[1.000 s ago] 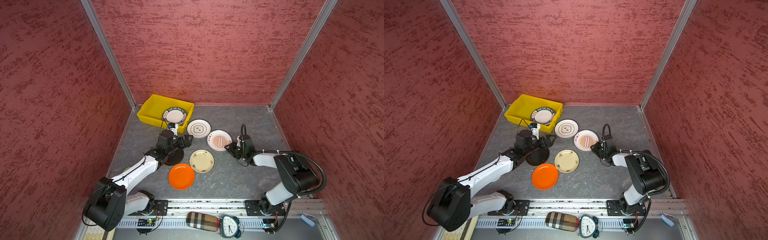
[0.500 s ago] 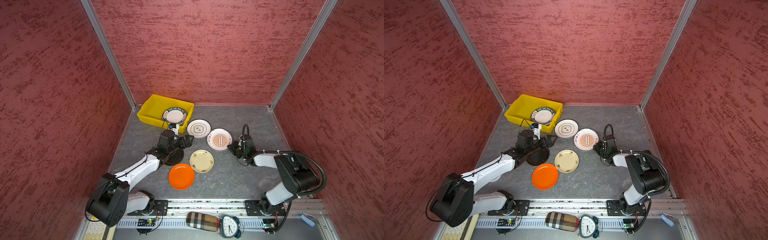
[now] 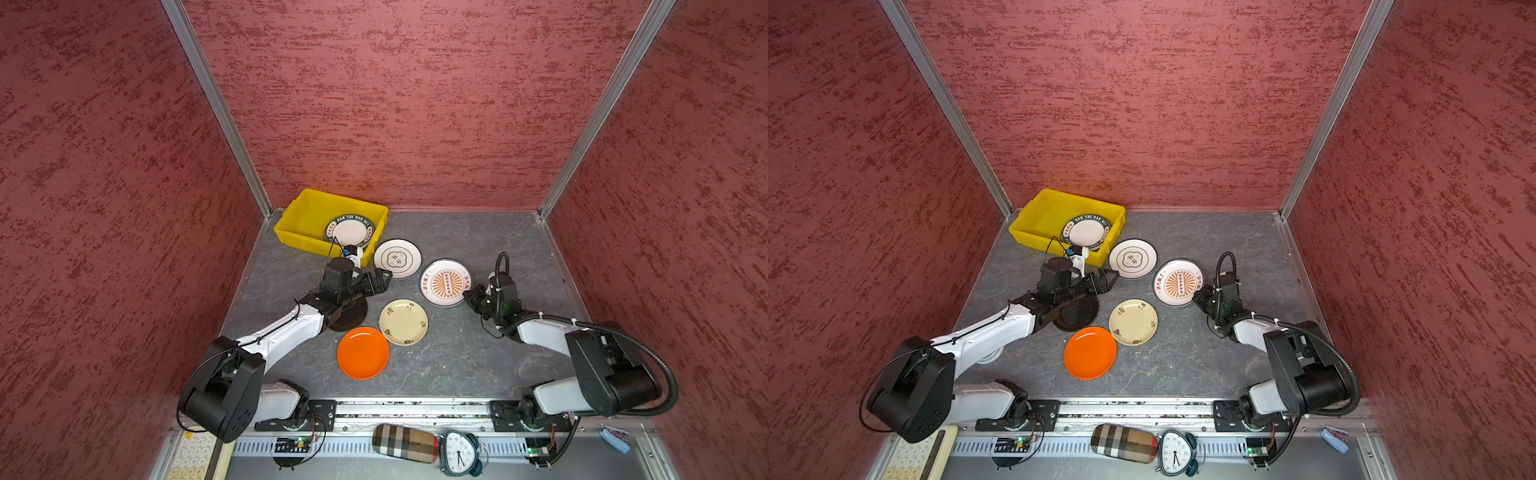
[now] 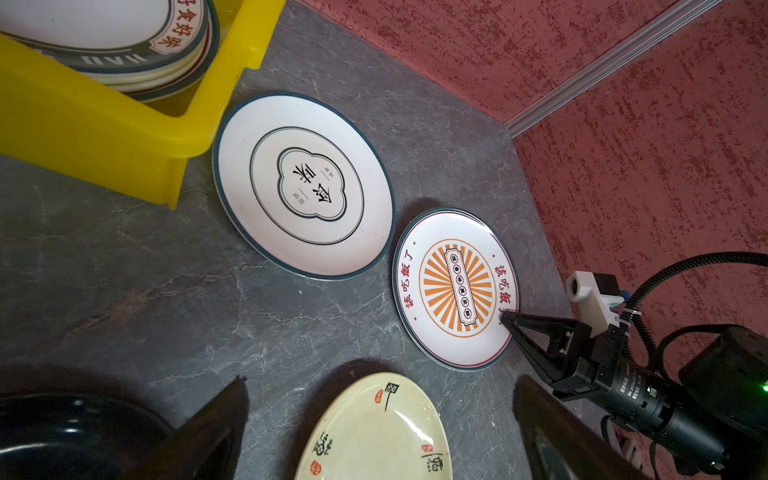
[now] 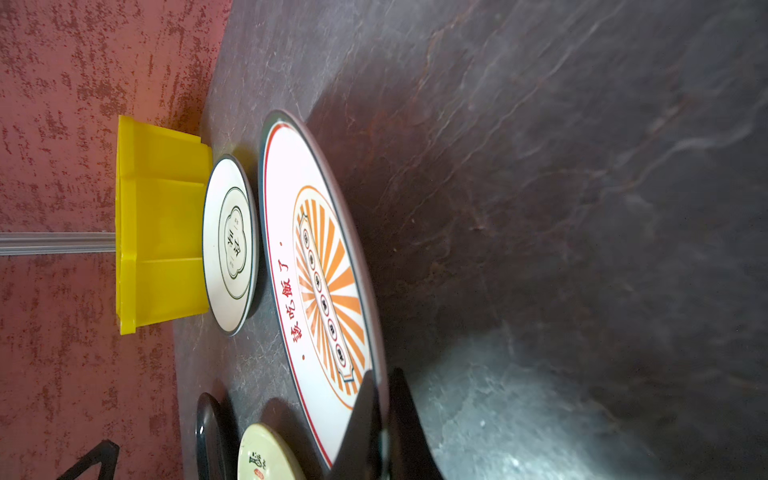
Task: Place the plates into the plastic bin on the countertop
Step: 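Grip the orange-sunburst plate's edge with the right gripper and tilt it upright, then lift the upright plate toward the left gripper while the left gripper approaches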
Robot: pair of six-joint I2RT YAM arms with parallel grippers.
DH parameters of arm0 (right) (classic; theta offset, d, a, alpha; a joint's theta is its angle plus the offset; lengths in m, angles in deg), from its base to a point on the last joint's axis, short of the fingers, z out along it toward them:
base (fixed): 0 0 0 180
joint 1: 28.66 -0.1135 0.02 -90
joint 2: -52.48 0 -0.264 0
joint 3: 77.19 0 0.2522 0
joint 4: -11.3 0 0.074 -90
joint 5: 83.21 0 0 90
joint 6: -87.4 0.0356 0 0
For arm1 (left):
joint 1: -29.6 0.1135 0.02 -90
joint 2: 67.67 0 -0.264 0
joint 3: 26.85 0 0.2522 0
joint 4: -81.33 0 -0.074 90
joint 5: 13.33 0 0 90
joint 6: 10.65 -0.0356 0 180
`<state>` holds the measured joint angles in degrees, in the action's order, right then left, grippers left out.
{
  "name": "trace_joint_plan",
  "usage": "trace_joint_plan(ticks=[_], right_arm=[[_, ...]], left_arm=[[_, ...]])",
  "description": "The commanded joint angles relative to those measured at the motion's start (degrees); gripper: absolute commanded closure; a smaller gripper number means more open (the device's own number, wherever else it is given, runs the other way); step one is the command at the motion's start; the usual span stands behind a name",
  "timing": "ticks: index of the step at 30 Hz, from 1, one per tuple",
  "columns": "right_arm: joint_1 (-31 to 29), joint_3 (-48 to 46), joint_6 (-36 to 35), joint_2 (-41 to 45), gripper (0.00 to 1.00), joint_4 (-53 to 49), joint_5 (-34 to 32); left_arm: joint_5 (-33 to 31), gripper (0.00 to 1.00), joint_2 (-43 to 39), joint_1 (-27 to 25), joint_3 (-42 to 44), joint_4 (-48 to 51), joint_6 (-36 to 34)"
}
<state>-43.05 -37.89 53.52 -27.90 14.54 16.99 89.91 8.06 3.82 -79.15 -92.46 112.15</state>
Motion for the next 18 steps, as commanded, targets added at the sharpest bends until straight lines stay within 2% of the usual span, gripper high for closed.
trace_joint_plan(ticks=[1, 5, 11, 14, 18], right_arm=[[0.5, -0.3, -1.7, 4.5, 0.96, -2.5, -1.9], [0.6, -1.3, -1.3, 11.4, 0.97, -4.9, -1.2], [0.7, -1.6, 2.3, 19.1, 1.0, -3.6, 3.6], [0.7, -1.8, 3.5, 20.1, 1.0, -0.6, 6.9], [0.7, -1.5, 2.4, 16.5, 1.0, 3.3, 12.9]], left_arm=[[1.2, 0.01, 0.8, -0.6, -1.9, -1.2, 0.5], [2.3, 0.01, 1.5, -1.0, -2.6, -1.3, 0.3], [4.8, 0.01, 3.5, -1.9, -4.4, -1.7, -0.1], [6.6, 0.01, 5.3, -2.4, -5.5, -2.3, -0.2], [12.1, 0.01, 9.9, -3.5, -8.8, -2.9, -2.1]])
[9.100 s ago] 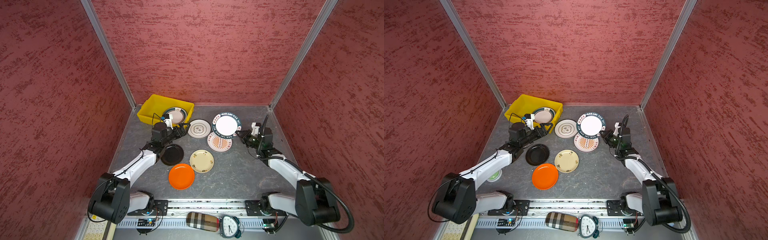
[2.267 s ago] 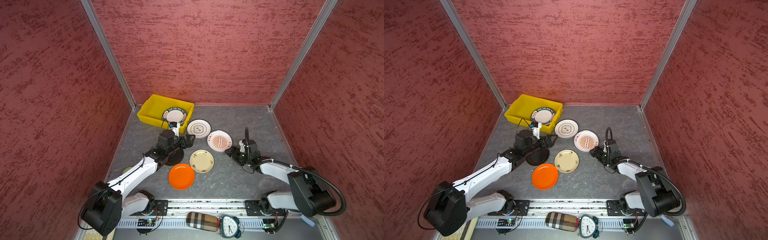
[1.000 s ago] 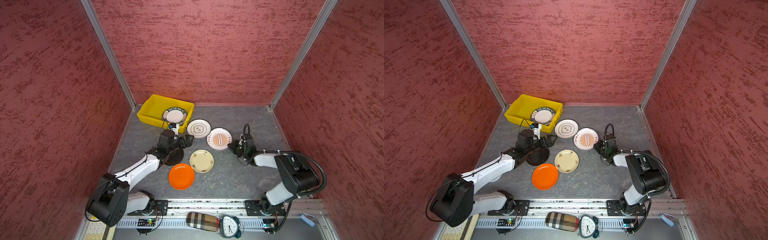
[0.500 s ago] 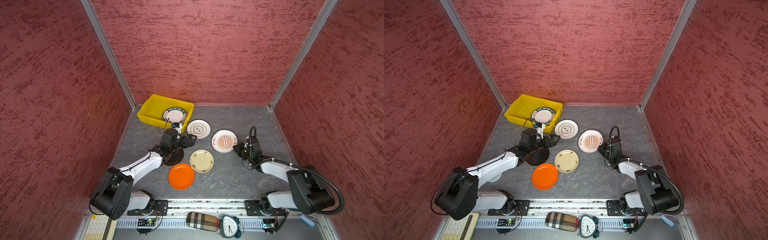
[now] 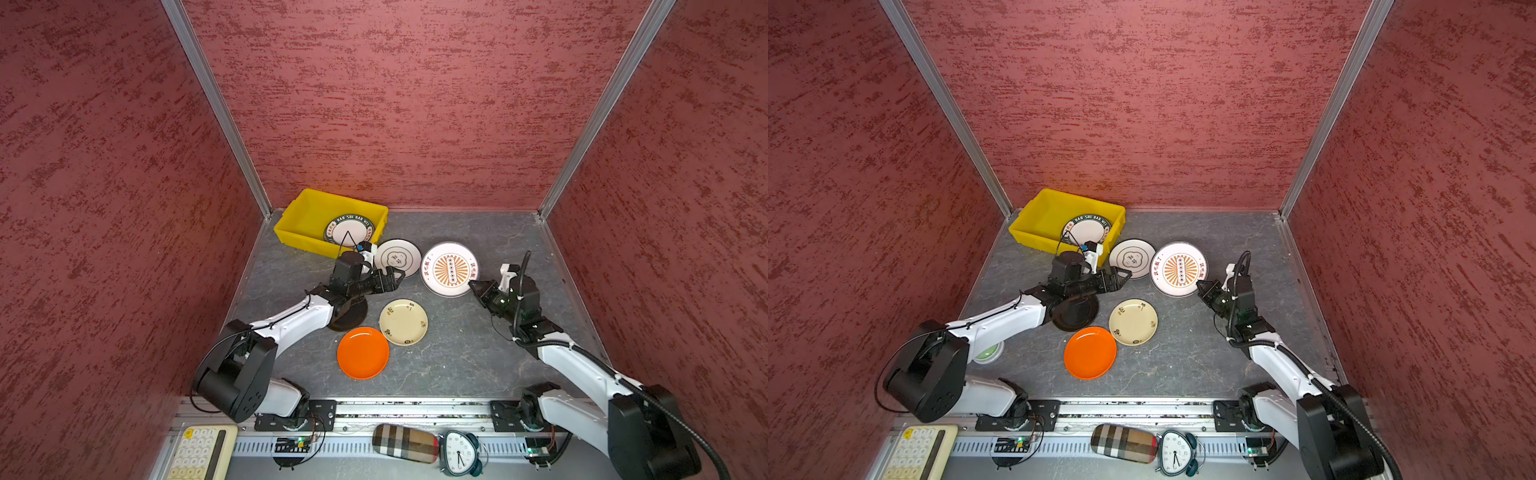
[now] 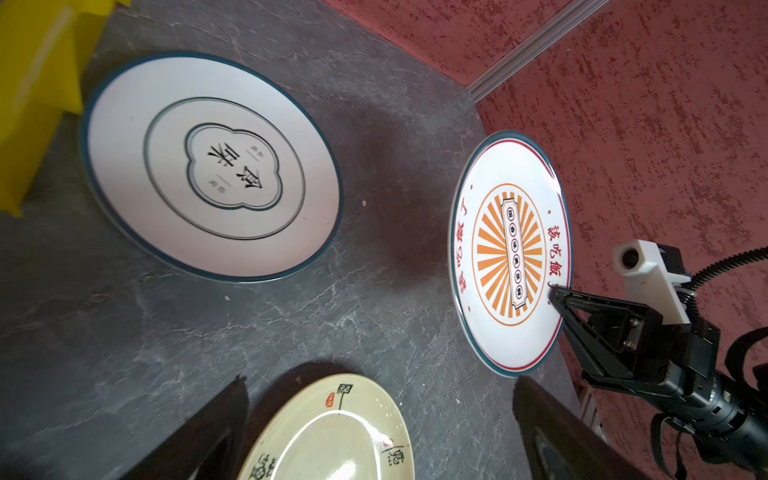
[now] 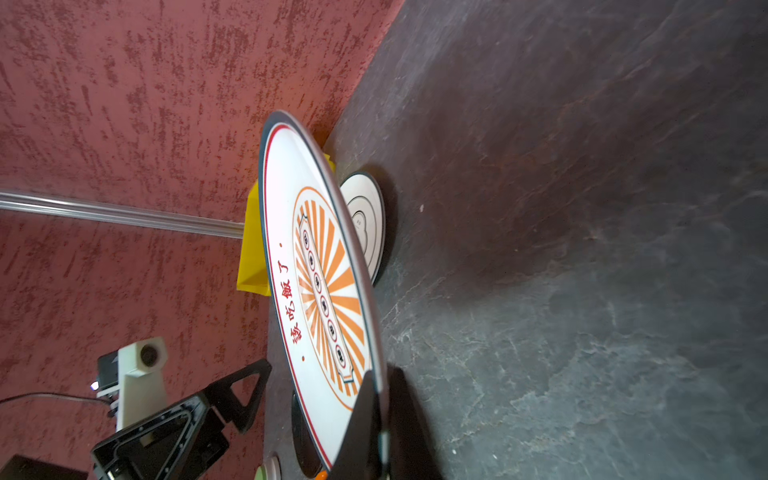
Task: Place the plates into the plastic bin on the countertop
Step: 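Lift the upright plate toward the left gripper while the left gripper approaches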
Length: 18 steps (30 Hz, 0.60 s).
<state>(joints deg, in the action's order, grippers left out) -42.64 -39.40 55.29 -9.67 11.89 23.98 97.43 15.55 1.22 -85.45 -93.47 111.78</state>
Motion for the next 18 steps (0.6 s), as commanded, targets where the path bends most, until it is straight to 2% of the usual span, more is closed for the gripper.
trace_joint_plan(ticks=[1, 6, 13, 18], right_arm=[[0.2, -0.2, 0.8, -2.9, 1.0, 7.4, 7.3], [-0.3, -2.5, 4.0, -7.0, 1.0, 17.3, 11.5], [-0.7, -2.5, 3.7, -8.0, 1.0, 18.0, 11.7], [-0.8, -2.9, 3.8, -7.7, 1.0, 18.2, 11.9]], left_arm=[[5.1, 0.01, 3.5, -1.3, -3.3, -2.2, -1.8], [3.6, 0.0, 6.3, -3.1, -5.3, -2.8, -1.5], [0.1, 0.0, 6.9, -3.5, -5.9, -2.8, -0.3], [-0.2, 0.08, 8.1, -3.4, -6.7, -1.7, 0.9]])
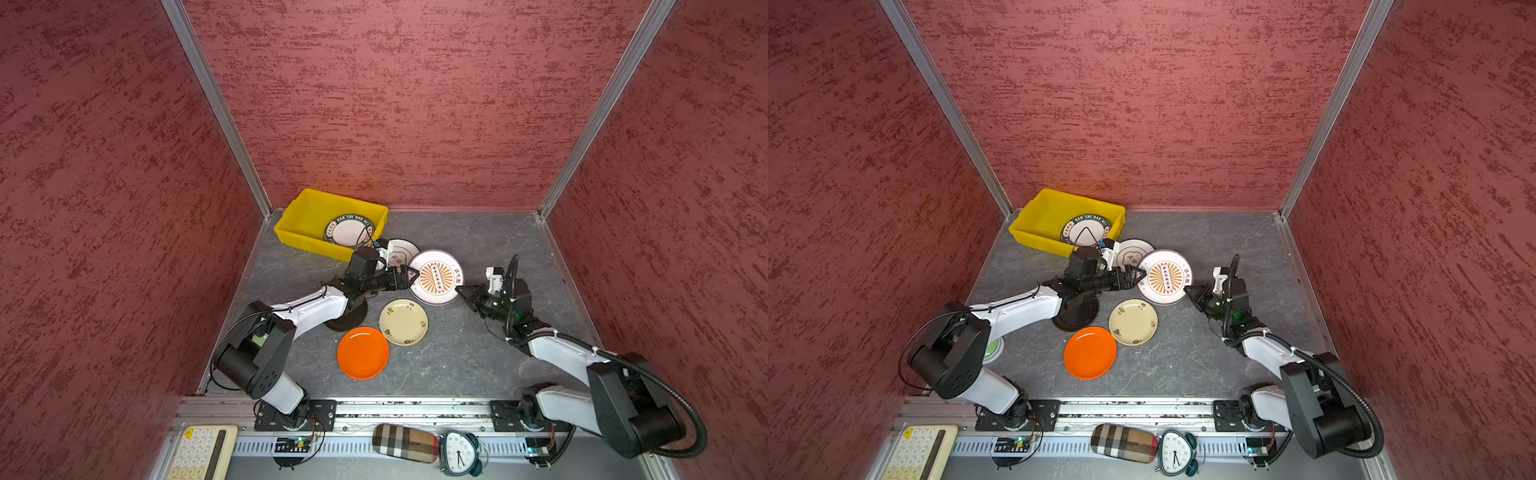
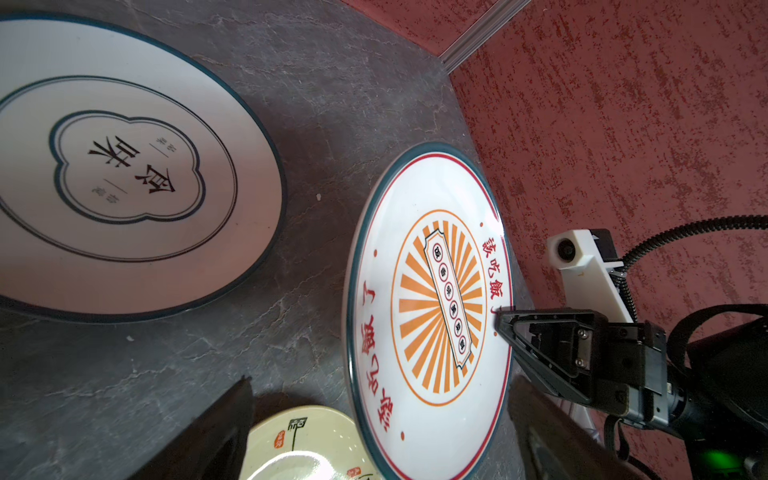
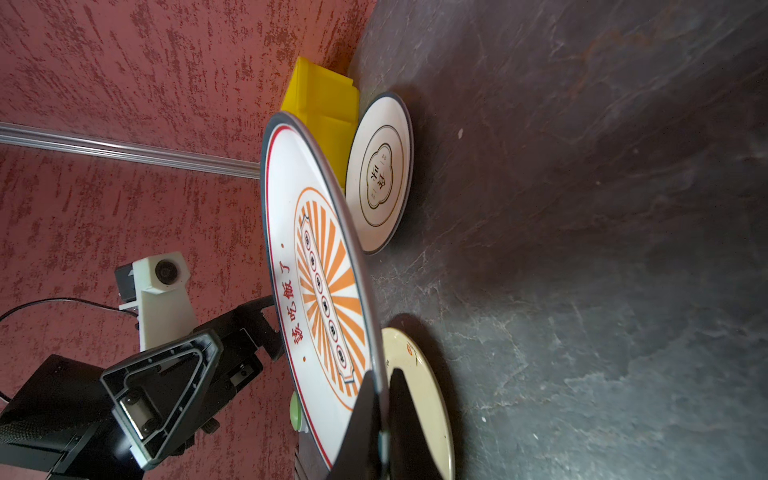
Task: Place the plates into the plastic bin on the countertop
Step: 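Lift the upright plate toward the left gripper while the left gripper approaches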
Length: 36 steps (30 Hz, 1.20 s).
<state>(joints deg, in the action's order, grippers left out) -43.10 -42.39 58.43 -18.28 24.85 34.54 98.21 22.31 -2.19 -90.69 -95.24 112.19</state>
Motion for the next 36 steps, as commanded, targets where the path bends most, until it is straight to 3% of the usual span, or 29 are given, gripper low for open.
trace_joint_plan(ticks=[1, 15, 21, 27, 30, 36], right_arm=[[-0.3, -0.1, 0.7, 1.0, 1.0, 5.3, 1.3], [-0.5, -0.5, 0.4, 0.0, 1.0, 5.8, 1.9], [-0.6, 0.3, 0.1, -0.3, 1.0, 5.5, 2.2], [-0.9, 0.6, 0.1, -0.8, 1.0, 5.6, 2.6], [-0.9, 0.5, 0.2, -0.9, 1.0, 5.7, 2.6], [-1.0, 0.5, 0.1, -0.7, 1.0, 5.5, 2.6]], left_arm=[[-0.7, 0.1, 1.6, -0.1, -1.8, 0.1, 0.6], [2.5, 0.51, 3.7, 0.4, -1.9, -3.1, 3.0], [3.0, 0.55, 3.6, 0.8, -1.5, -3.6, 3.0], [3.8, 0.76, 3.6, 1.1, -1.1, -4.6, 3.5], [3.8, 0.77, 3.6, 1.3, -1.1, -4.5, 3.7], [4.0, 0.9, 3.4, 1.4, -1.1, -4.4, 3.9]])
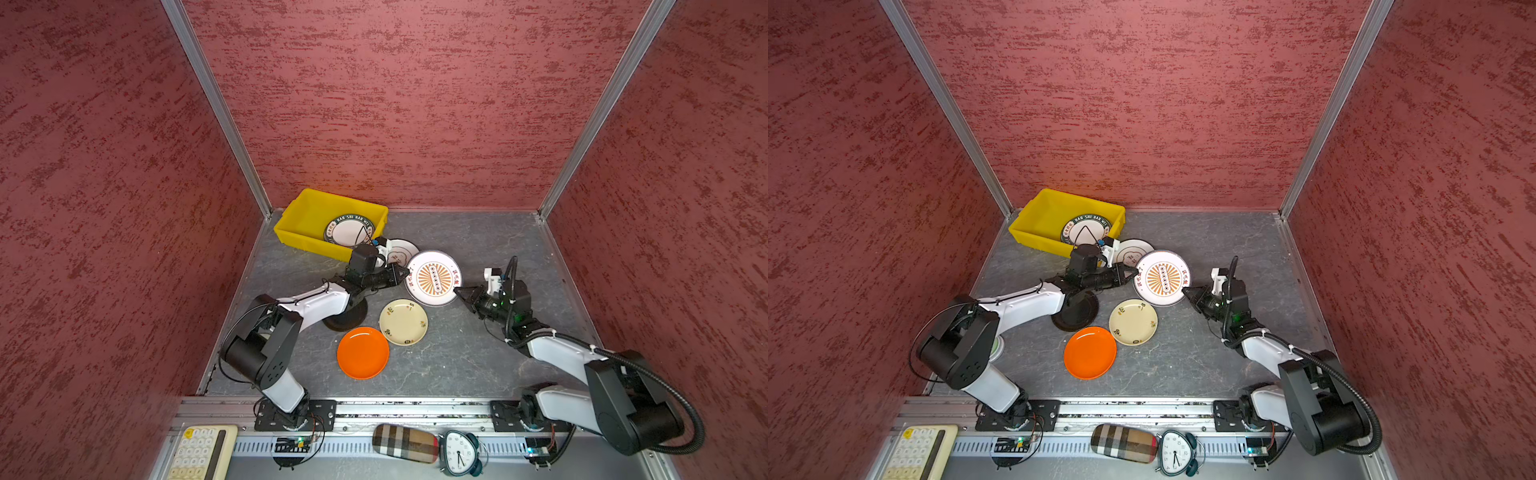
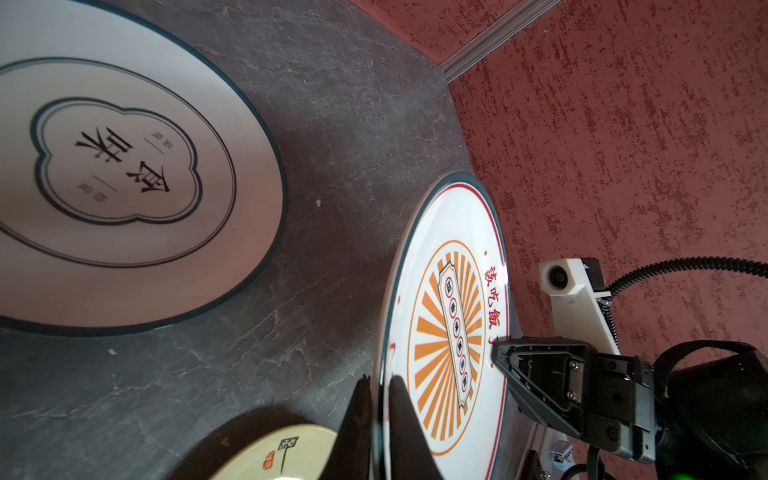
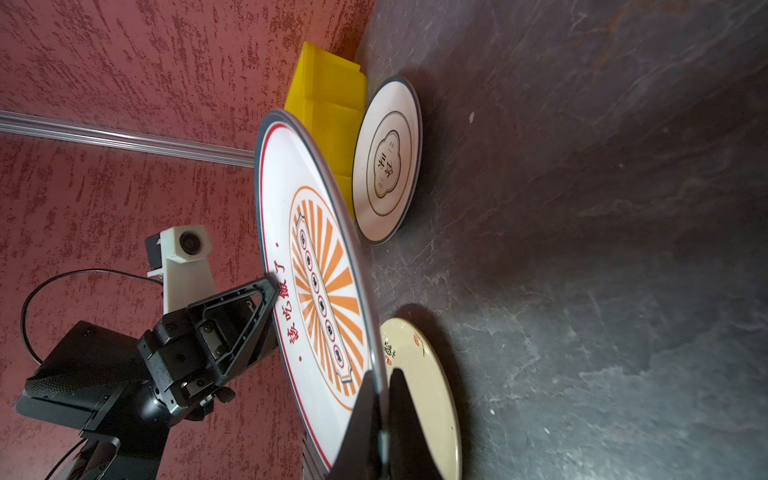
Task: Place the plates into the plastic bin on the countertop
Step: 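Lift the upright plate toward the left gripper while the left gripper approaches, then close the left gripper on the plate rim beside the right gripper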
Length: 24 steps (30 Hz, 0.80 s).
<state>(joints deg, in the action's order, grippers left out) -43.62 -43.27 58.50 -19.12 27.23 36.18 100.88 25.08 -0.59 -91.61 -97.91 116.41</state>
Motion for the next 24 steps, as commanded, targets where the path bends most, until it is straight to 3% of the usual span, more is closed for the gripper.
trace_joint_plan(ticks=[1, 2, 11, 24], right_arm=[[-0.5, 1.4, 0.0, 0.2, 1.0, 3.1, 1.0], [-0.5, 1.4, 0.0, 0.2, 1.0, 2.9, 1.0], [-0.6, 1.3, -0.1, 0.6, 0.87, 2.3, 0.6], [-0.8, -0.4, 0.0, 3.7, 0.78, 0.8, -0.7]], left_arm=[[1.5, 0.95, 0.6, -0.2, -0.2, -1.5, -0.5], [1.5, 1.0, 0.6, -0.1, -0.2, -1.5, -0.5], [2.3, 1.0, 0.2, 0.7, 0.4, -1.3, -0.8], [2.9, 1.0, -0.1, 0.8, 0.6, -1.6, -0.7]])
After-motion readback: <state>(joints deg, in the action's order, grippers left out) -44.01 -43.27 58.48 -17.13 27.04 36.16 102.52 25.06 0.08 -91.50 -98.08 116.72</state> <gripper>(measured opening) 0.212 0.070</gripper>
